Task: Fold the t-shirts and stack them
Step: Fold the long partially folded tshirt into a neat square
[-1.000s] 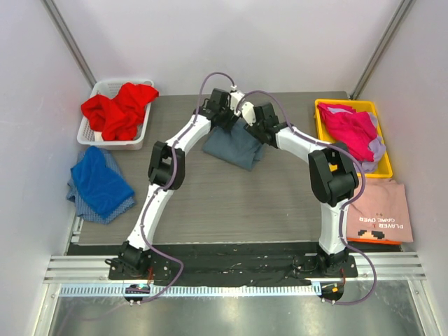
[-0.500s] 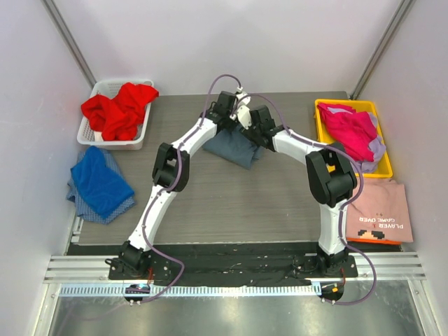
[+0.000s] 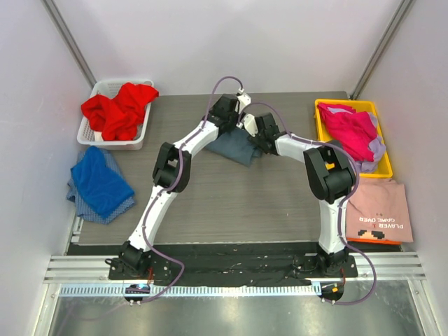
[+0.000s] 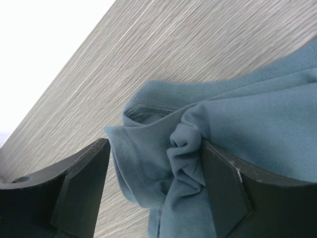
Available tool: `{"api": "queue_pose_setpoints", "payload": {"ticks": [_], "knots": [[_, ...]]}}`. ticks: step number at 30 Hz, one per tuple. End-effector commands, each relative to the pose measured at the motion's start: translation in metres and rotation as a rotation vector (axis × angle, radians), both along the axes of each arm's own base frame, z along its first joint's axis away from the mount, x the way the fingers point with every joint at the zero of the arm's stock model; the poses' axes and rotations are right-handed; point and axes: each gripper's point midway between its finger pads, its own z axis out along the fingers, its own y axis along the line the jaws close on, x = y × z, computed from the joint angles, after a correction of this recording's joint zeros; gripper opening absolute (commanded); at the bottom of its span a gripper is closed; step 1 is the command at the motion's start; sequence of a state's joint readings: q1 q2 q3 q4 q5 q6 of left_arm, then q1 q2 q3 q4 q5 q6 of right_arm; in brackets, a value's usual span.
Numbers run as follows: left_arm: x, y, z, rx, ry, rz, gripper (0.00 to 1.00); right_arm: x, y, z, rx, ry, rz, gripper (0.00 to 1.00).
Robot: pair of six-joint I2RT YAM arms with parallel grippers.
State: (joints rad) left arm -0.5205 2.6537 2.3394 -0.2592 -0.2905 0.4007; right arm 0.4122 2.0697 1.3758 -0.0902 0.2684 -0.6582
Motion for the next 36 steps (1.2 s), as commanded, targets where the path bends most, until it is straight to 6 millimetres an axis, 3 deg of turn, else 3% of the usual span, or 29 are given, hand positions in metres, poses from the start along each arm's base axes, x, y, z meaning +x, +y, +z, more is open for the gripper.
{"api": "queue_pose_setpoints", "payload": {"ticks": [1,6,8,9,13,15,16,20,22,25,29,32,36], "knots": [[0.000,0.031,0.030,0.036,-0.026,0.090,0.78,0.011,-0.003,0.022,-0.001,-0.078,-0.022,0.56],[-0.009,0.032,0.087,-0.022,-0.079,0.088,0.81,0.004,-0.006,0.044,0.040,-0.102,-0.055,0.56],[-0.013,0.036,0.101,-0.031,-0.090,0.097,0.87,-0.001,-0.007,0.056,0.077,-0.112,-0.088,0.56],[-0.016,0.036,0.119,-0.043,-0.110,0.097,0.88,-0.003,-0.008,0.061,0.096,-0.116,-0.101,0.56],[-0.028,0.046,0.141,-0.045,-0.118,0.110,0.91,-0.011,-0.016,0.075,0.183,-0.120,-0.183,0.58],[-0.035,0.050,0.140,-0.039,-0.104,0.111,0.93,-0.014,-0.017,0.085,0.260,-0.127,-0.223,0.66],[-0.040,0.051,0.150,-0.046,-0.110,0.109,0.94,-0.016,-0.017,0.088,0.289,-0.118,-0.231,0.68],[-0.055,0.053,0.137,-0.043,-0.051,0.079,0.98,-0.016,-0.022,0.083,0.453,-0.025,-0.288,0.73],[-0.062,0.049,0.132,-0.053,-0.022,0.048,1.00,-0.018,-0.008,0.073,0.586,0.082,-0.285,0.73],[-0.070,0.043,0.114,-0.046,0.043,0.002,1.00,-0.014,-0.007,0.066,0.747,0.177,-0.337,0.74],[-0.069,0.036,0.087,-0.021,0.101,-0.032,1.00,-0.012,0.006,0.052,0.940,0.328,-0.332,0.74],[-0.063,0.034,0.080,-0.015,0.102,-0.039,1.00,-0.008,0.010,0.046,0.982,0.350,-0.326,0.74],[-0.053,0.029,0.055,0.008,0.122,-0.041,1.00,-0.006,0.019,0.041,1.050,0.390,-0.312,0.74]]}}
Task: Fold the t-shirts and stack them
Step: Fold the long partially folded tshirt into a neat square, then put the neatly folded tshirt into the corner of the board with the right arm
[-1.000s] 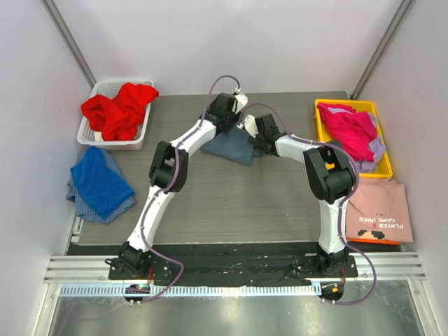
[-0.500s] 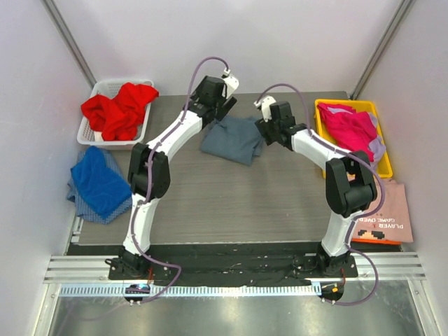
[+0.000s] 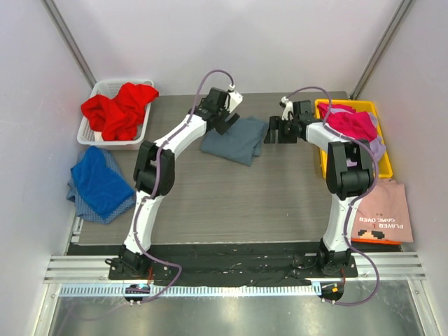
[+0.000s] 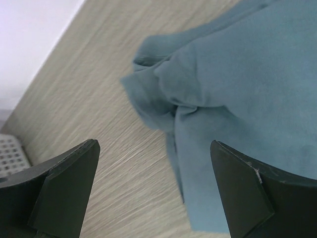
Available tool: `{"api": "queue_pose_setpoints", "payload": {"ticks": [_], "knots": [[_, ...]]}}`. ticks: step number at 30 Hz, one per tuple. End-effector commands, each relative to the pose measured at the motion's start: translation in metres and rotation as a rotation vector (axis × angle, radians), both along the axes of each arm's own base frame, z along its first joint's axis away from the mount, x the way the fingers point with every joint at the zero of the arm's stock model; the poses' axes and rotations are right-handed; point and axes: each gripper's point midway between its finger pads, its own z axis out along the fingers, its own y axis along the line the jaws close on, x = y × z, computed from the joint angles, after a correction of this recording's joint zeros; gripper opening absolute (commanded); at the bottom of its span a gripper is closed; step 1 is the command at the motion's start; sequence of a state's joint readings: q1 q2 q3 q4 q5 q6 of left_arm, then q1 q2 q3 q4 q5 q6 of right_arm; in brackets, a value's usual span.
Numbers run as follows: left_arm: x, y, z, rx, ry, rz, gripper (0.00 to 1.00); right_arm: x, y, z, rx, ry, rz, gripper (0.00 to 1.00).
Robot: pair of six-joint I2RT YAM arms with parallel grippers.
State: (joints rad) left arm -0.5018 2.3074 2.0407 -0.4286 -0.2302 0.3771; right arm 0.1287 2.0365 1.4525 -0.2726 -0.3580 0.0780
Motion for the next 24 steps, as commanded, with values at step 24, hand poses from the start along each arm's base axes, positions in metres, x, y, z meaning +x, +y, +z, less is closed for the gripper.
{"api": "queue_pose_setpoints", "payload": {"ticks": [24], "knots": [[0.014,-0.005,-0.049,0.079,0.033,-0.027,1.00,0.015,0.049,-0.014,0.484,0.108,0.046,0.75]]}}
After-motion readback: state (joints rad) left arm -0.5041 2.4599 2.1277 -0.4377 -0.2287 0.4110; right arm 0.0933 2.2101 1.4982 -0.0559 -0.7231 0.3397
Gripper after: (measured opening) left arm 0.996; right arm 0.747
